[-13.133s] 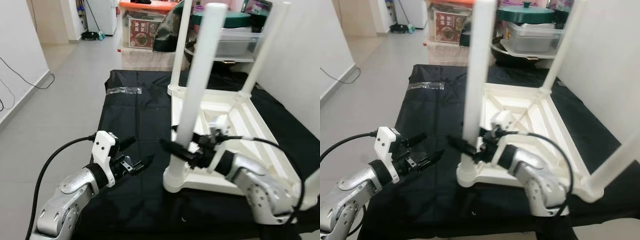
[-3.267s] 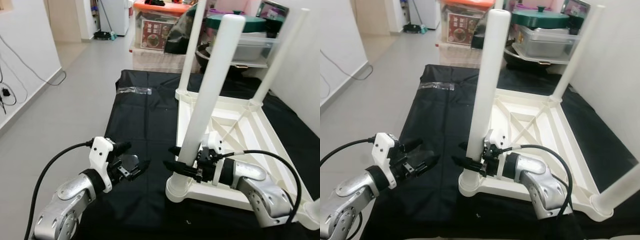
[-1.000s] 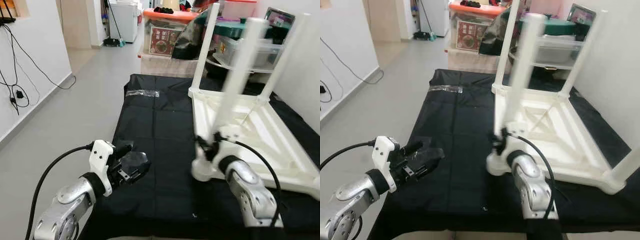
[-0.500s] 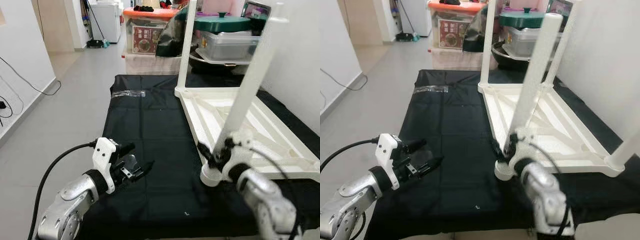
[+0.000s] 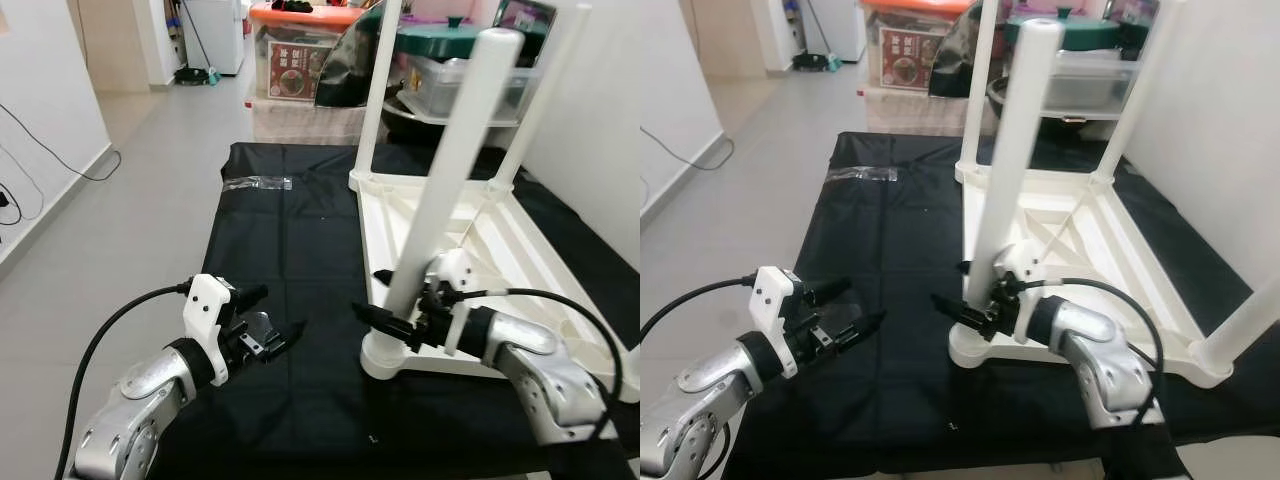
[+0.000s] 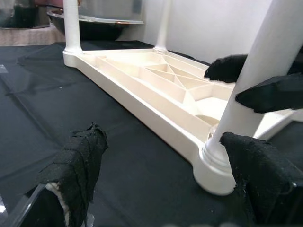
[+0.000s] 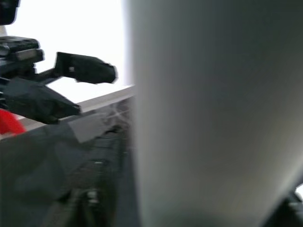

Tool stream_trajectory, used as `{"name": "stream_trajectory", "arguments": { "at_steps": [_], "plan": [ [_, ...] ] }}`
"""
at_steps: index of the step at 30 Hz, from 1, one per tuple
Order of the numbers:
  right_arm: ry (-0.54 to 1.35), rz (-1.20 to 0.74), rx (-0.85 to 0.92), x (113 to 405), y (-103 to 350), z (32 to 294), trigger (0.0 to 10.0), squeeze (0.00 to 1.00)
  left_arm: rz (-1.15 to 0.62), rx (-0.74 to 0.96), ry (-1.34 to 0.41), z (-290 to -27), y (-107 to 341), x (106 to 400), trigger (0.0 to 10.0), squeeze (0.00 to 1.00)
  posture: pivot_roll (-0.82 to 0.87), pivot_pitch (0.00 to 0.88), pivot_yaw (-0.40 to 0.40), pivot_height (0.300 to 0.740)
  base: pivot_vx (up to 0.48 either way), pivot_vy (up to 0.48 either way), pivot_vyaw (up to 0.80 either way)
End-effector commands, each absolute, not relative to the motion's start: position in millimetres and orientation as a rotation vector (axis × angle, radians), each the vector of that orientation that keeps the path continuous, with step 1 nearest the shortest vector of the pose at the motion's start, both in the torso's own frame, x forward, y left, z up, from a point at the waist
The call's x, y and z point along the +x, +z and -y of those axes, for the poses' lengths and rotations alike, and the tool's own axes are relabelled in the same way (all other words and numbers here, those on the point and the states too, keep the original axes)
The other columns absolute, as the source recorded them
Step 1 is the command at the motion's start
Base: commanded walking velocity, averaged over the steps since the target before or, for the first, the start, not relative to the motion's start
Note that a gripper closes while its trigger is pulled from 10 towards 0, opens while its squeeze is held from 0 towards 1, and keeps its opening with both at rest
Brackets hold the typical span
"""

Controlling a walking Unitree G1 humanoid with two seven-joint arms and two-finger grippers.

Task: Building children table

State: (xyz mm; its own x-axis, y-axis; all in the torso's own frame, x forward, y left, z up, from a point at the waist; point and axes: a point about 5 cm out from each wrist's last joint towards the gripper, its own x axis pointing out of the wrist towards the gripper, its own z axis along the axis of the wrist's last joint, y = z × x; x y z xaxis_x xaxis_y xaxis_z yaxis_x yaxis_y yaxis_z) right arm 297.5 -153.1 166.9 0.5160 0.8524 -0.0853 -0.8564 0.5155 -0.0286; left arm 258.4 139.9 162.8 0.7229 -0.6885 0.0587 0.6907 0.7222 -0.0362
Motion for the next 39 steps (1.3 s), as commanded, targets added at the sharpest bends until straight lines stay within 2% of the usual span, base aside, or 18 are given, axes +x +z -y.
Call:
{"name": "stream_trajectory", "arguments": {
  "at_steps": [1,3,5,6,8,9,12,15,16,17,22,23,26,27,28,31,36,39],
  "plan": [
    [1.071,-0.104,-0.053,296,156,142,0.0,0.00,0.047,-0.046,-0.761,-139,163,257,10.0,0.00,0.09,0.000,-0.121,0.740,0.000,0.000,0.00],
    [0.761,-0.149,-0.078,319,146,149,0.0,0.00,0.044,-0.046,-0.753,-141,162,255,10.0,0.00,0.09,0.000,-0.124,0.740,0.000,0.000,0.00],
    [0.236,-0.265,-0.067,334,128,182,0.0,0.00,0.039,-0.047,-0.750,-142,161,253,10.0,0.00,0.07,0.000,-0.118,0.740,0.000,0.000,0.00],
    [0.236,-0.265,-0.067,334,128,182,0.0,0.00,0.039,-0.047,-0.750,-142,161,253,10.0,0.00,0.07,0.000,-0.118,0.740,0.000,0.000,0.00],
    [-0.131,-0.355,-0.047,324,112,213,0.0,0.00,0.036,-0.052,-0.752,-140,159,253,10.0,0.00,0.07,0.000,-0.117,0.740,0.000,0.000,0.00],
    [-0.248,-0.368,-0.048,310,107,223,0.0,0.00,0.034,-0.055,-0.753,-139,159,253,10.0,0.00,0.07,0.000,-0.114,0.740,0.000,0.000,0.00],
    [-0.335,-0.367,-0.058,296,105,230,0.0,0.00,0.033,-0.057,-0.755,-139,159,253,10.0,0.00,0.06,0.000,-0.108,0.740,0.000,0.000,0.00],
    [-0.299,-0.346,-0.032,283,112,217,0.0,0.00,0.026,-0.060,-0.761,-138,157,252,10.0,0.00,0.04,0.000,-0.093,0.740,0.000,0.000,0.00],
    [-0.223,-0.326,-0.008,280,116,205,3.8,0.00,0.022,-0.062,-0.764,-138,157,252,10.0,0.00,0.03,0.000,-0.087,0.740,0.000,0.000,0.00],
    [-0.134,-0.289,0.011,277,122,192,10.0,0.00,0.019,-0.064,-0.767,-137,156,252,10.0,0.00,0.03,0.000,-0.086,0.740,0.000,0.000,0.00],
    [0.036,-0.180,0.014,272,137,172,10.0,0.00,0.016,-0.066,-0.776,-135,155,252,10.0,0.00,0.03,0.000,-0.086,0.740,0.000,0.000,0.00],
    [0.141,-0.118,0.055,274,151,162,10.0,1.00,0.017,-0.069,-0.779,-135,155,253,10.0,0.00,0.03,0.000,-0.085,0.740,0.000,0.000,0.00],
    [0.178,-0.106,0.071,276,155,161,10.0,1.00,0.018,-0.070,-0.779,-135,155,253,10.0,0.00,0.03,0.000,-0.085,0.740,0.000,0.000,0.00],
    [0.252,-0.075,0.097,277,163,159,10.0,0.00,0.019,-0.069,-0.778,-135,156,253,10.0,0.00,0.03,0.000,-0.085,0.740,0.000,0.000,0.00],
    [0.252,-0.075,0.097,277,163,159,10.0,0.00,0.019,-0.069,-0.778,-135,156,253,10.0,0.00,0.03,0.000,-0.085,0.740,0.000,0.000,0.00],
    [0.632,0.003,0.090,271,185,162,10.0,0.00,0.022,-0.066,-0.775,-136,156,254,10.0,0.00,0.04,0.000,-0.089,0.740,0.000,0.000,0.00],
    [0.764,-0.003,0.032,272,186,166,10.0,0.00,0.024,-0.062,-0.774,-136,157,255,10.0,0.00,0.05,0.000,-0.092,0.740,0.000,0.000,0.00],
    [0.896,-0.046,-0.038,281,173,156,10.0,0.00,0.032,-0.057,-0.771,-136,158,256,10.0,0.00,0.06,0.000,-0.106,0.740,0.000,0.000,0.00]
  ]
}}
